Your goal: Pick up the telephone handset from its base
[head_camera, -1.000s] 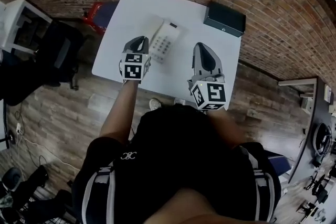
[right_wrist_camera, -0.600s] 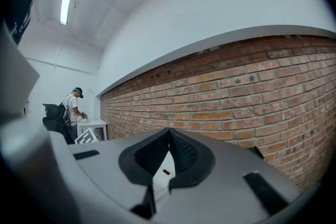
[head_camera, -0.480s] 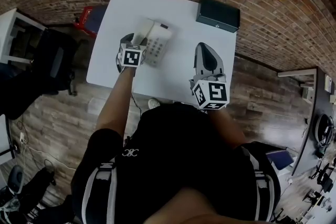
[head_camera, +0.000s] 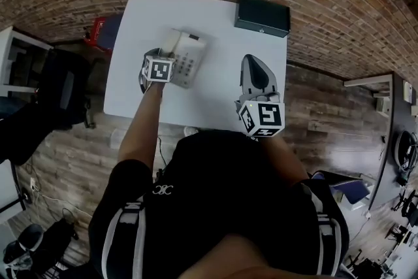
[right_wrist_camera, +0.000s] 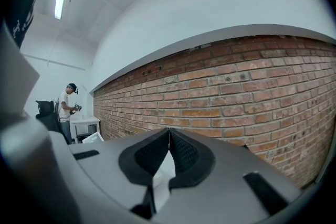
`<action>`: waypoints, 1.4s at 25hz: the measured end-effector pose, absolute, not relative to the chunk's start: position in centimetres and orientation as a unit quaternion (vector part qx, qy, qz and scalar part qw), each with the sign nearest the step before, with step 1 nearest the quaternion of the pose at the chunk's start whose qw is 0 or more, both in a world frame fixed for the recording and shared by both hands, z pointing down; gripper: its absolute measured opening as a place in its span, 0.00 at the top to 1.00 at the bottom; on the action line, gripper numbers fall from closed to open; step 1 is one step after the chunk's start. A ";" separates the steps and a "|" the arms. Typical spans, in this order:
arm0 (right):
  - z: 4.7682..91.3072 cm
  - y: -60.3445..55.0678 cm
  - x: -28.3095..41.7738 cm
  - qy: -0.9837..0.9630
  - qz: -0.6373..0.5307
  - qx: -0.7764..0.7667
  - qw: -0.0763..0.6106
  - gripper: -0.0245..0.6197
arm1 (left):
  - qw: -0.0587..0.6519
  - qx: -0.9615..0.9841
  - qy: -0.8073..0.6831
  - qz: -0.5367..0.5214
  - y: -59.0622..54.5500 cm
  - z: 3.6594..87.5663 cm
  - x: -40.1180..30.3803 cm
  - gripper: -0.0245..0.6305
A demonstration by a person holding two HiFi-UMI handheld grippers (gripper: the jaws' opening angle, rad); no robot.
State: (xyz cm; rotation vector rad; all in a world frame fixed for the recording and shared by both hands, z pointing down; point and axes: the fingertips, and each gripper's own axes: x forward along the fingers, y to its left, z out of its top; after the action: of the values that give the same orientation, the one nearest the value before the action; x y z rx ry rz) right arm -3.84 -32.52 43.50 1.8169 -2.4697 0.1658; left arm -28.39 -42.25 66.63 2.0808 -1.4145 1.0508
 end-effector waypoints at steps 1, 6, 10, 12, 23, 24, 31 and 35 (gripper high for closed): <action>43.5 -32.5 -3.7 -0.803 0.054 0.592 0.037 0.96 | 0.207 0.744 -0.507 0.382 -42.3 66.8 -28.4 0.65; 43.7 -32.5 -3.3 -0.803 0.055 0.592 0.041 0.96 | 0.217 0.738 -0.501 0.397 -42.3 67.0 -28.4 0.66; 43.7 -32.4 -3.3 -0.805 0.055 0.589 0.041 0.96 | 0.223 0.735 -0.501 0.398 -42.3 66.7 -28.3 0.67; 43.6 -32.4 -3.3 -0.806 0.055 0.588 0.040 0.96 | 0.218 0.737 -0.506 0.391 -42.3 66.2 -28.3 0.67; 43.6 -32.2 -4.3 -0.821 0.057 0.567 0.033 0.96 | 0.183 0.751 -0.523 0.357 -40.5 62.0 -27.8 0.67; 43.6 -32.2 -4.5 -0.823 0.057 0.564 0.032 0.96 | 0.182 0.752 -0.525 0.353 -40.2 61.5 -27.8 0.67; 42.9 -32.6 -5.8 -0.827 0.054 0.559 0.003 0.96 | 0.173 0.761 -0.551 0.295 -38.2 56.9 -27.2 0.67; 42.6 -32.9 -6.9 -0.835 0.056 0.547 -0.009 0.97 | 0.159 0.764 -0.574 0.249 -36.8 53.3 -27.1 0.67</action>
State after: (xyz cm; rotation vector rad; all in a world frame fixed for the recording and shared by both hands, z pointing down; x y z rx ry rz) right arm -6.87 -32.90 42.56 1.7294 -2.6389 0.1763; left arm -27.10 -36.84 53.28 2.1833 -1.6422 0.7108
